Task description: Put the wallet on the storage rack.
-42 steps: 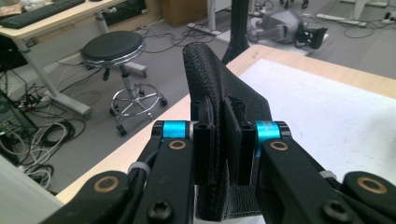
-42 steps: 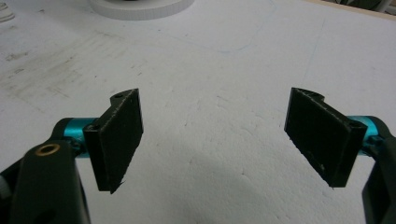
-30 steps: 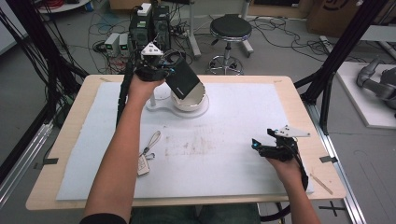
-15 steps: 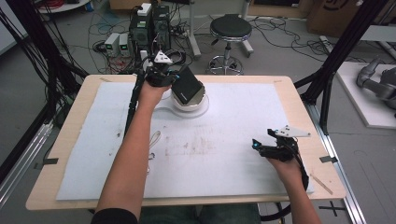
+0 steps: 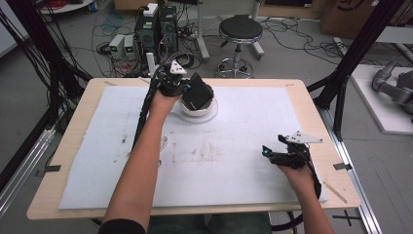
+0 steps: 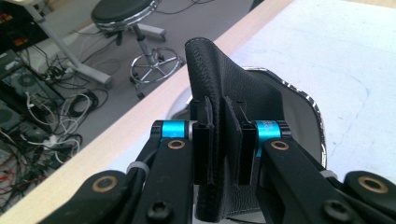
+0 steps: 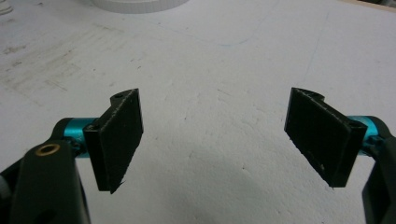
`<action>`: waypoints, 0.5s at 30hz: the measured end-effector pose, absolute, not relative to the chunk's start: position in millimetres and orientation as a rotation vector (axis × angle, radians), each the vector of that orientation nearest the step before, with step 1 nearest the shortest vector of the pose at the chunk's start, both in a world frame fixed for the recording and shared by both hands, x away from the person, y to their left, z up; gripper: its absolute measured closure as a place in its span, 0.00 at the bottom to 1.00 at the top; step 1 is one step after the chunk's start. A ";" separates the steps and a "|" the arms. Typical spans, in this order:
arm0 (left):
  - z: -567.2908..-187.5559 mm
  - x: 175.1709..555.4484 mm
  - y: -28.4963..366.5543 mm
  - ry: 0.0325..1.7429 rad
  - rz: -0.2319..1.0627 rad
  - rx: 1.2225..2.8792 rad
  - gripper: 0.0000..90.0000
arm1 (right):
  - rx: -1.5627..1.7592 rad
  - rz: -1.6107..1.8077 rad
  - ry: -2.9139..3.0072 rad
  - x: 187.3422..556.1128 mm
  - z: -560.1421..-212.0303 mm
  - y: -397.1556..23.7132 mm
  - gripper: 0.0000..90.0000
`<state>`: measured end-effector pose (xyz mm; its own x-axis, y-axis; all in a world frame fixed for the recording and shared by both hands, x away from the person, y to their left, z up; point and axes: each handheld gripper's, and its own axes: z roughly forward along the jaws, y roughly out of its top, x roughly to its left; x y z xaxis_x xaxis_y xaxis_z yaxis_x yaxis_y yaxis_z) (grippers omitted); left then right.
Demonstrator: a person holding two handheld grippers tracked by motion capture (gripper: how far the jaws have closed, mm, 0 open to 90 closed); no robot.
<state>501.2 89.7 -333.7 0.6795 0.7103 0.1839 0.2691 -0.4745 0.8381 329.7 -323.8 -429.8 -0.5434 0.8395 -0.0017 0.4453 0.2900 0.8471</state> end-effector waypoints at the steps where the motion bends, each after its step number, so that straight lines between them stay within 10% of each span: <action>1: -333.7 501.2 89.7 0.753 0.666 2.051 0.91 | 1.148 1.168 2.113 329.7 -429.8 -323.8 0.22; 15: -328.4 491.0 95.0 0.818 0.663 1.976 0.42 | 1.138 1.168 2.115 331.3 -429.4 -322.5 0.22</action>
